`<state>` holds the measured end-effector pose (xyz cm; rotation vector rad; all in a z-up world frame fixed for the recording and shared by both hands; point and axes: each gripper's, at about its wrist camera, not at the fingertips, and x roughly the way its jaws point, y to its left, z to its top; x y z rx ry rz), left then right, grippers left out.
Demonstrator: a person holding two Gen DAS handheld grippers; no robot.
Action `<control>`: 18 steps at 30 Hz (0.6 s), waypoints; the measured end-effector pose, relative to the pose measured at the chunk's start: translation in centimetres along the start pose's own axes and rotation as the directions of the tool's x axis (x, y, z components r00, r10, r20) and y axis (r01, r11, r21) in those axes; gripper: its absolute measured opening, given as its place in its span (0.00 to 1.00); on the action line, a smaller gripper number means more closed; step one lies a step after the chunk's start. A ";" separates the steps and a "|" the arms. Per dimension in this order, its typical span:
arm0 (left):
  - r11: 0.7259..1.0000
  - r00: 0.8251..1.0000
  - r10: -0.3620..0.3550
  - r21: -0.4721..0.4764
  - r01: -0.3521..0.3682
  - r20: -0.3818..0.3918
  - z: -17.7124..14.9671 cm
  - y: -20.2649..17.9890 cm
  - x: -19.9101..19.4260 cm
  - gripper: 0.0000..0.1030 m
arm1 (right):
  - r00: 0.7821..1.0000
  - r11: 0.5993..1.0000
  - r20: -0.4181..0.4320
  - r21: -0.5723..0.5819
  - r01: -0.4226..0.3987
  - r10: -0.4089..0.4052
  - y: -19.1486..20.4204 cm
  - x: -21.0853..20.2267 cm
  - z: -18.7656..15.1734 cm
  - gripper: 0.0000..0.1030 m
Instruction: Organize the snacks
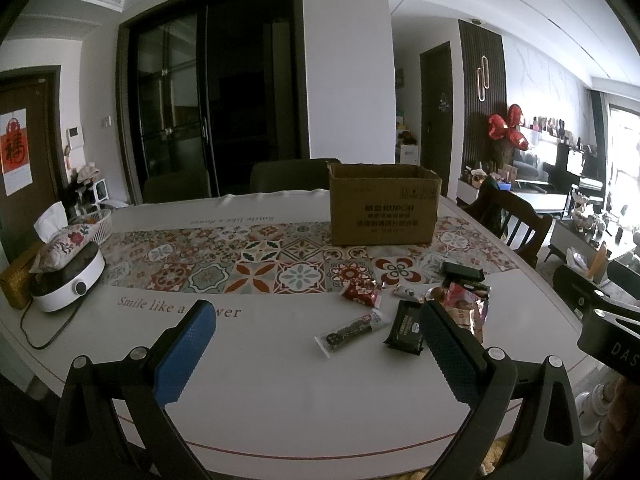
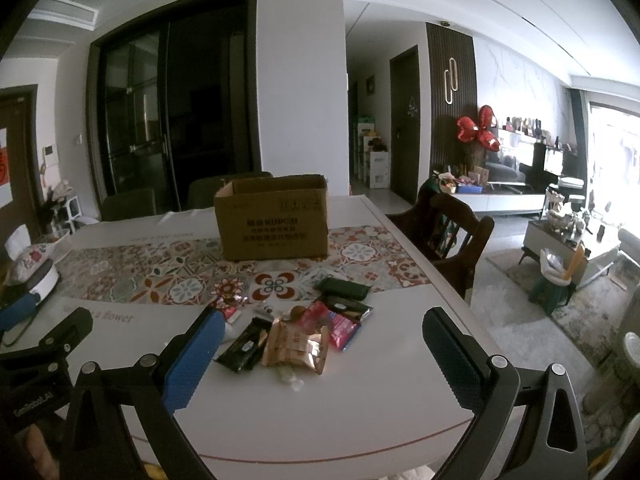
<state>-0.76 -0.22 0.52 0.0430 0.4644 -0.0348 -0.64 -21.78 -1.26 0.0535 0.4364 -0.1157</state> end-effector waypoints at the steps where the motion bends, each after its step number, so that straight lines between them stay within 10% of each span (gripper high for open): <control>1: 1.000 1.000 0.001 0.000 -0.001 0.000 0.0 0.0 0.0 1.00 | 1.000 1.000 0.000 0.000 0.000 0.000 0.0 0.0 0.0 0.98; 18: 1.000 1.000 0.001 0.001 -0.001 0.004 -0.1 0.0 0.0 1.00 | 1.000 1.000 0.004 0.002 -0.001 0.001 0.0 -0.1 -0.1 0.98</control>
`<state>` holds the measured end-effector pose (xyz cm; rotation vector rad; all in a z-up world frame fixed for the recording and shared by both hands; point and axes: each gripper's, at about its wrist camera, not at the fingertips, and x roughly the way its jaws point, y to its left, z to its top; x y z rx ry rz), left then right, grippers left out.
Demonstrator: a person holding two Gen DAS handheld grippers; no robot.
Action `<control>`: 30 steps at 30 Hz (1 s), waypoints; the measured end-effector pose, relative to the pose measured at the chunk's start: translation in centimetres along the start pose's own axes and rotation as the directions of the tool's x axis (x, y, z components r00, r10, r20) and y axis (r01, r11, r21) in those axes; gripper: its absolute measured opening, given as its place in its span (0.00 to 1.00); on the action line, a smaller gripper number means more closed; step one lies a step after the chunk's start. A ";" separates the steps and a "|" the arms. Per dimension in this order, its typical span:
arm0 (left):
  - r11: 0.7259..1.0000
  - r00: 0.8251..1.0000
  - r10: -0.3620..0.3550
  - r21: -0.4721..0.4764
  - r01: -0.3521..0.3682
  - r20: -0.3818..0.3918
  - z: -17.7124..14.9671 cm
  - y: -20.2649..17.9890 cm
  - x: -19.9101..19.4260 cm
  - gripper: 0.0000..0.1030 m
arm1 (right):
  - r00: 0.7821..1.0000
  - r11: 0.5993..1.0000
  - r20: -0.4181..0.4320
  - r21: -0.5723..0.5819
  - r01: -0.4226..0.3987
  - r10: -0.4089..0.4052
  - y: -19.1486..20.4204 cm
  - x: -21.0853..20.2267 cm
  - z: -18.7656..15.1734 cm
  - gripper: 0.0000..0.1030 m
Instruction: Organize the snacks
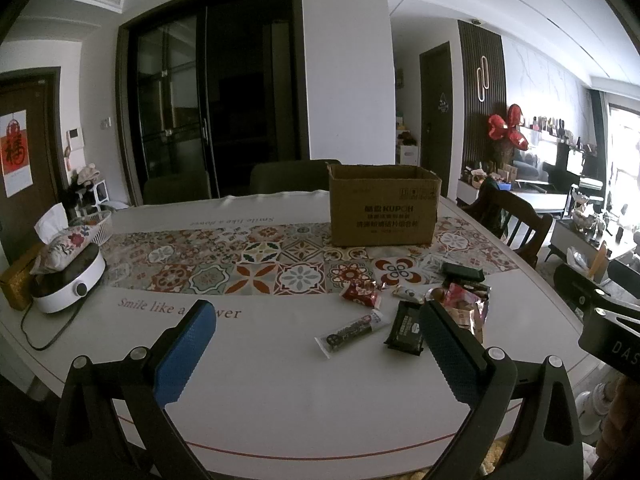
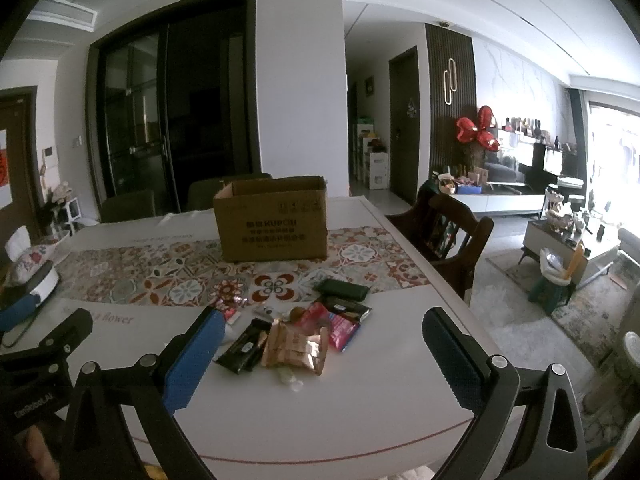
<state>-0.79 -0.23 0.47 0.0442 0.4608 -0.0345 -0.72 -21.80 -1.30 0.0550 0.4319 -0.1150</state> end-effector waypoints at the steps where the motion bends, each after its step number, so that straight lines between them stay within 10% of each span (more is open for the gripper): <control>1: 1.000 1.000 0.000 0.000 0.000 0.000 0.0 0.0 0.0 1.00 | 1.000 1.000 0.000 0.000 0.001 -0.001 0.0 0.0 0.0 0.98; 30: 1.000 1.000 0.002 0.004 -0.002 0.001 0.3 0.0 -0.2 1.00 | 1.000 1.000 0.004 0.002 0.000 0.000 -0.1 0.0 0.1 0.98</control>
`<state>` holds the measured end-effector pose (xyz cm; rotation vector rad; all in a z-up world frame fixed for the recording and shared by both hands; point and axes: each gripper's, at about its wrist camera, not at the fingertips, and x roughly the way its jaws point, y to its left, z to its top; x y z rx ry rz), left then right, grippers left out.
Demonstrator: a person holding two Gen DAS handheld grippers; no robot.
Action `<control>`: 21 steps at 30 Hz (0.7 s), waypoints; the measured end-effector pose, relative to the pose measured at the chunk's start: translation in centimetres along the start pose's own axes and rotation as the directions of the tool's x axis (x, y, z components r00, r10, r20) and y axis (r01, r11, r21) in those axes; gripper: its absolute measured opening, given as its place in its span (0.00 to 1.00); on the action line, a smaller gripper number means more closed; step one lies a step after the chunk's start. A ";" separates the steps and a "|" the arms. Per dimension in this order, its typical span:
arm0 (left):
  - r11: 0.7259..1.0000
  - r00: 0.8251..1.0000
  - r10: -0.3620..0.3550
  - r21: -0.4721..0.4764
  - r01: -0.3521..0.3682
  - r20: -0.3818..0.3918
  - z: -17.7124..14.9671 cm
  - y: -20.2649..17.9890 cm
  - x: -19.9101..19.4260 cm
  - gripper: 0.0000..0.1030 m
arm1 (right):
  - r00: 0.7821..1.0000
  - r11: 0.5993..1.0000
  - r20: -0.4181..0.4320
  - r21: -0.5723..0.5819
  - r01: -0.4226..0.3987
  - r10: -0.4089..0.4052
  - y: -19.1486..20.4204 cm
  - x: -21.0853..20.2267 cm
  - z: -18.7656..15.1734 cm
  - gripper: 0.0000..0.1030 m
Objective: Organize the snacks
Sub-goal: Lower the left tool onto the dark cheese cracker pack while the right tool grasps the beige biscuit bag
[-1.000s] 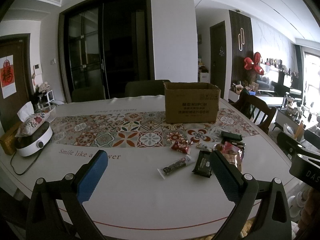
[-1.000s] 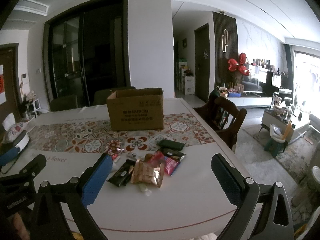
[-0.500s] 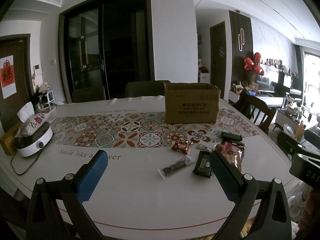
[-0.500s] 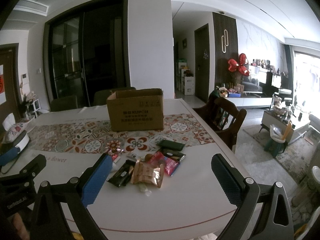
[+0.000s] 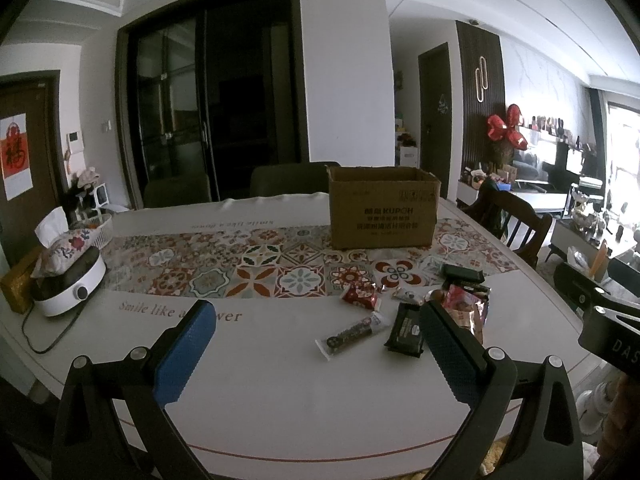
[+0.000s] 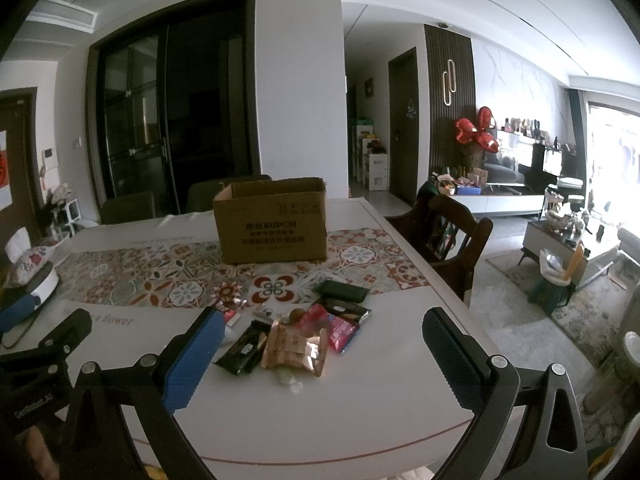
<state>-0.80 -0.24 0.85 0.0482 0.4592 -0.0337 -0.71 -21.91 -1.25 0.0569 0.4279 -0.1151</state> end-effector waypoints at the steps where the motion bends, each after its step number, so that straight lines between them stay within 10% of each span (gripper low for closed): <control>1: 1.000 1.000 -0.001 0.000 0.001 0.001 0.0 0.0 0.0 1.00 | 1.000 1.000 0.000 0.000 0.000 0.000 0.0 0.0 0.0 0.98; 21: 0.989 0.985 -0.097 0.096 0.111 -0.145 0.5 -2.7 7.9 0.93 | 0.983 0.995 -0.159 0.014 -0.095 0.096 -0.1 6.2 0.6 0.97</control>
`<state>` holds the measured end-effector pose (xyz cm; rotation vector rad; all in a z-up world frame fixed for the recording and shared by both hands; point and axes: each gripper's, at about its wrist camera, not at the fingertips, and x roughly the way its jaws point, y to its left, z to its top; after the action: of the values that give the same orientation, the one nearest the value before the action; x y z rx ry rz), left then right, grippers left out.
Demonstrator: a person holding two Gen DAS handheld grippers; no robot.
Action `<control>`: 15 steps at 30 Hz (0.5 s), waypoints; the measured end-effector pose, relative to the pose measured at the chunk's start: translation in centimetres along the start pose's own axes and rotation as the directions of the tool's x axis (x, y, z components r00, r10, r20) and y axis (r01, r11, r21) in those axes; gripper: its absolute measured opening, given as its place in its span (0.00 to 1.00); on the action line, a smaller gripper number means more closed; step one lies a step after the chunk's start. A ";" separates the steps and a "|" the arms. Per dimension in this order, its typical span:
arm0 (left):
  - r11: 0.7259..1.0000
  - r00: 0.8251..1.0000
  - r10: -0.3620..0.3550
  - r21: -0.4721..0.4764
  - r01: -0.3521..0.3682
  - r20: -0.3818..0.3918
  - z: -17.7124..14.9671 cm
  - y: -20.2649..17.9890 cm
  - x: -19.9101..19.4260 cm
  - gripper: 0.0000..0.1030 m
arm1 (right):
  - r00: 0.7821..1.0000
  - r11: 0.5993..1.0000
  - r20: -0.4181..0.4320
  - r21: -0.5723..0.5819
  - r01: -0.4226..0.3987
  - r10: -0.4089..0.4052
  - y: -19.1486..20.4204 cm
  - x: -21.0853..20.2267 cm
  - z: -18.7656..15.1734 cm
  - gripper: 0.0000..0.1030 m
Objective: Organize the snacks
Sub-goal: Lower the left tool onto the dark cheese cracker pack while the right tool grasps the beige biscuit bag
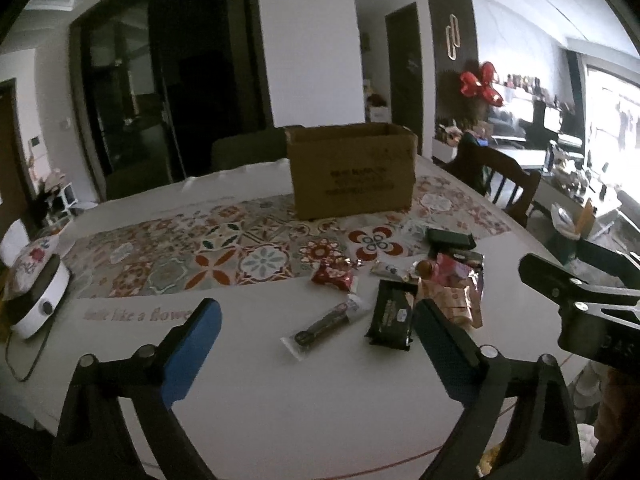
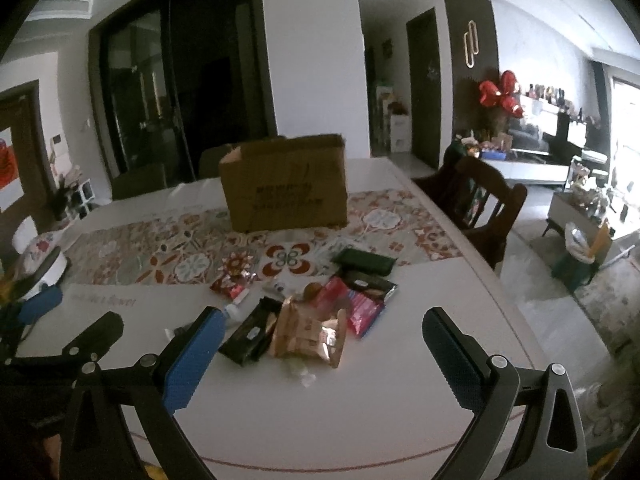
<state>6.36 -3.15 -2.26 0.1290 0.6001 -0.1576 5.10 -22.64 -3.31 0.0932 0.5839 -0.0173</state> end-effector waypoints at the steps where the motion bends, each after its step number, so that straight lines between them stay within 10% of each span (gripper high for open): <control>1: 1.000 1.000 -0.015 0.009 0.015 -0.013 0.1 -0.3 0.6 0.91 | 1.000 1.000 -0.006 0.001 -0.003 0.003 -0.1 0.3 0.1 0.97; 15: 0.973 0.961 -0.182 0.103 0.207 -0.209 -0.3 -4.6 8.0 0.59 | 0.963 0.988 -0.239 0.119 -0.100 0.126 -2.6 8.8 -1.2 0.82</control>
<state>11.84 -8.52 -7.42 0.2078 0.8028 -0.3768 11.73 -25.02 -9.36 0.2341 0.8258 0.0758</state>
